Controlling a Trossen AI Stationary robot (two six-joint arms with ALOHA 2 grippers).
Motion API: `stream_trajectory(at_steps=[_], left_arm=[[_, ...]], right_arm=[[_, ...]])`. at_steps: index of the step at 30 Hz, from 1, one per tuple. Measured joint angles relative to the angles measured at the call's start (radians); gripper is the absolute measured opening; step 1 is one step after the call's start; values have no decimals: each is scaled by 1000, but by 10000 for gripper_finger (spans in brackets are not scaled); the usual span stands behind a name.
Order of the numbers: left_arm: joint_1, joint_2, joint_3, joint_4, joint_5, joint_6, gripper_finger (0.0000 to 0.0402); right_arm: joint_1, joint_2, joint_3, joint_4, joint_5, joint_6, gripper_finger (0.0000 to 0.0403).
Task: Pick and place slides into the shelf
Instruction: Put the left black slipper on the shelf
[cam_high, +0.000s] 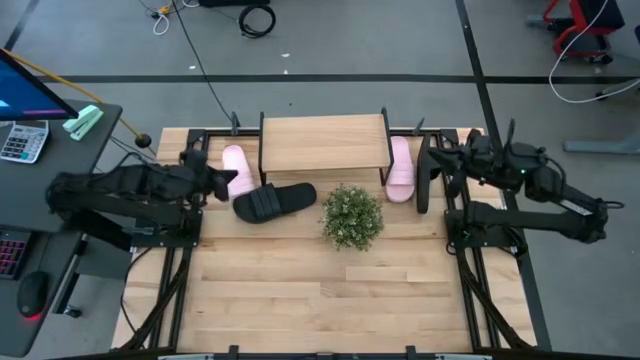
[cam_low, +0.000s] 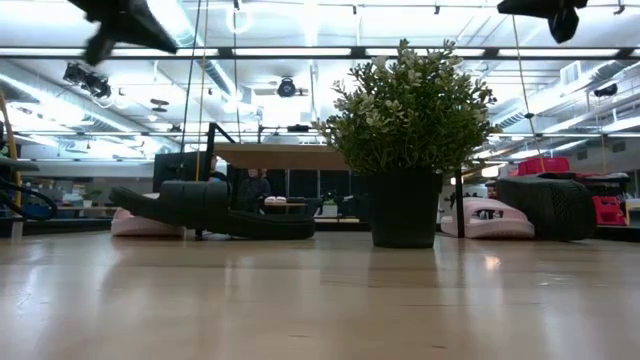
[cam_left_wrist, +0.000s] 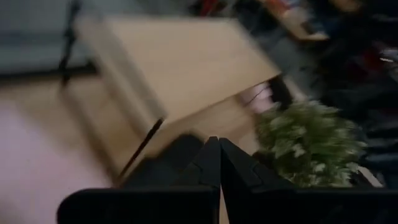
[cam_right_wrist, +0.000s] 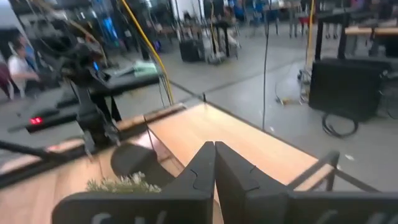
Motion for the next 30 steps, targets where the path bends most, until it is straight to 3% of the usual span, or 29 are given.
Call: stream_trajectory(at_steps=[5, 10, 17, 30], left_arm=[[1, 16, 32, -239, 12, -306, 20], [1, 17, -4, -291, 76, -502, 30], [0, 25, -77, -278, 202, -503, 47], [0, 24, -247, -238, 268, -501, 122]], right_arm=[[-5, 95, 71, -51, -1, 1, 16], [-5, 149, 103, -59, -1, 2, 16], [-5, 197, 113, -58, 62, 28, 16], [-5, 215, 113, -58, 111, 209, 16]])
